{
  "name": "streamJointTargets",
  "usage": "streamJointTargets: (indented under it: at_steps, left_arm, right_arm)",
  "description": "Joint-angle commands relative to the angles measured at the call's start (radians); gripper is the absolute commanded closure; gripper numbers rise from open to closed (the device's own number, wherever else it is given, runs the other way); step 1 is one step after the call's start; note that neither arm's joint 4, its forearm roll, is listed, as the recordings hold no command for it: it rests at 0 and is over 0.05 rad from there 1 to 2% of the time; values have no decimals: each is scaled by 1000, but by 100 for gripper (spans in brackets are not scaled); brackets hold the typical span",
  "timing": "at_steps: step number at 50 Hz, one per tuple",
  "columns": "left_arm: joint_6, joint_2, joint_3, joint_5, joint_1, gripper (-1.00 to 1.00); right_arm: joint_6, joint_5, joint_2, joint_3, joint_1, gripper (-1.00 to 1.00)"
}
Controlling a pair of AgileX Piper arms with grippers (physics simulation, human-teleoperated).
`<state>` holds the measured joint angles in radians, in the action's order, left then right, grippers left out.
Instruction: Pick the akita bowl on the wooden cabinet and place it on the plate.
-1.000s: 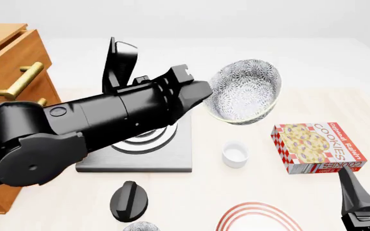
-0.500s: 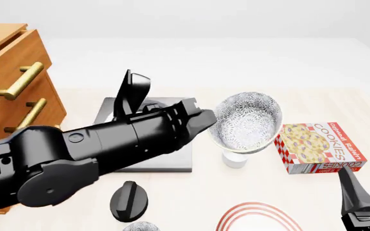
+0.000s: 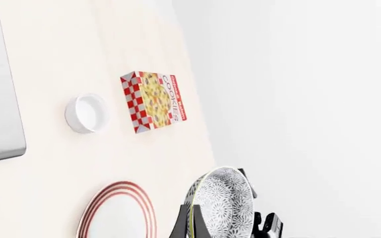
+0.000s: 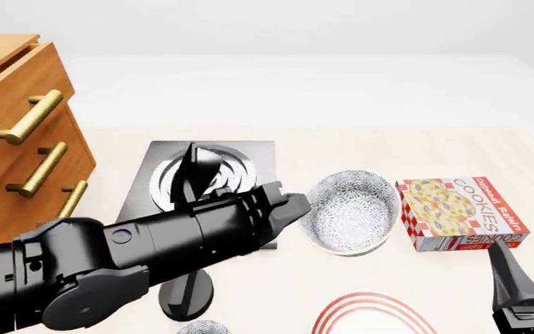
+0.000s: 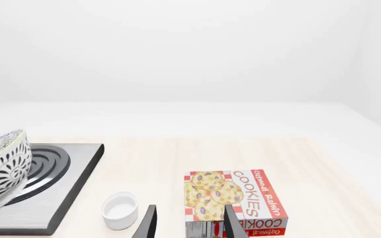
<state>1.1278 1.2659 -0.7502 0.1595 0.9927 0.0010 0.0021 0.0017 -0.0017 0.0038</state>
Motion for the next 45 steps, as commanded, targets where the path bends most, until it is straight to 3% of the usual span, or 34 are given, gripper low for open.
streamJointTargets:
  at_steps: [1, 45]
  left_arm:
    - [25, 20, 46, 49, 25, 100]
    - [87, 129, 89, 142, 81, 100]
  right_arm:
    - [0, 0, 0, 0, 0, -100]
    - [-1, -2, 1, 0, 0, -100]
